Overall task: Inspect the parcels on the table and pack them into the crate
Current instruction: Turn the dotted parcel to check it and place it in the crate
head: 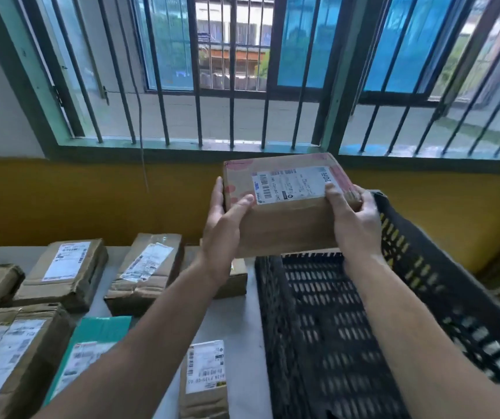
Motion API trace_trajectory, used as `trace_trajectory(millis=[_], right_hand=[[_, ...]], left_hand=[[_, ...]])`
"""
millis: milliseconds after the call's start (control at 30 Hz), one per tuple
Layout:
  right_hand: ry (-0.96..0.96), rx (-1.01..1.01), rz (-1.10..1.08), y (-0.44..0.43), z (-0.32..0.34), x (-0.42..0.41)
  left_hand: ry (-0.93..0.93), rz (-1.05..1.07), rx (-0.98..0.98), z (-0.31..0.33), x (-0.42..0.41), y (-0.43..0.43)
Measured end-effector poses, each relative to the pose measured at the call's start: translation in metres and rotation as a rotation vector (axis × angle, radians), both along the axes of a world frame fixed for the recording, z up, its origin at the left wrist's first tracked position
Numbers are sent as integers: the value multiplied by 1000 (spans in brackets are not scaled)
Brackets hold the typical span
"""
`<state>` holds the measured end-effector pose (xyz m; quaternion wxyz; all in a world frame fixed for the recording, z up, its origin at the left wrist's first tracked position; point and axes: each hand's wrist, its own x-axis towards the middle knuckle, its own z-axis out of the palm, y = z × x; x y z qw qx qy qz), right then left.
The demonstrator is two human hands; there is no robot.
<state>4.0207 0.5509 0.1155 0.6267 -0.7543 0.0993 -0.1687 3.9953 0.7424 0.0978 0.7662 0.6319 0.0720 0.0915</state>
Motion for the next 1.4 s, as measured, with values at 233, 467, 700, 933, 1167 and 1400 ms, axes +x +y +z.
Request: trace_trajectory(millis=[233, 467, 700, 933, 1167, 1400], right_hand=[[3, -1, -19, -94, -7, 32], [172, -38, 58, -158, -57, 69], [352, -173, 167, -169, -105, 99], [485, -272, 191, -163, -143, 117], [593, -228, 226, -163, -174, 123], [640, -214, 246, -167, -185, 122]], left_hand=[[33, -68, 44, -1, 32, -95], [254, -41, 211, -27, 62, -154], [498, -51, 270, -64, 89, -160], [628, 71, 234, -92, 103, -169], [661, 83, 254, -114, 108, -171], [649, 60, 196, -125, 107, -179]])
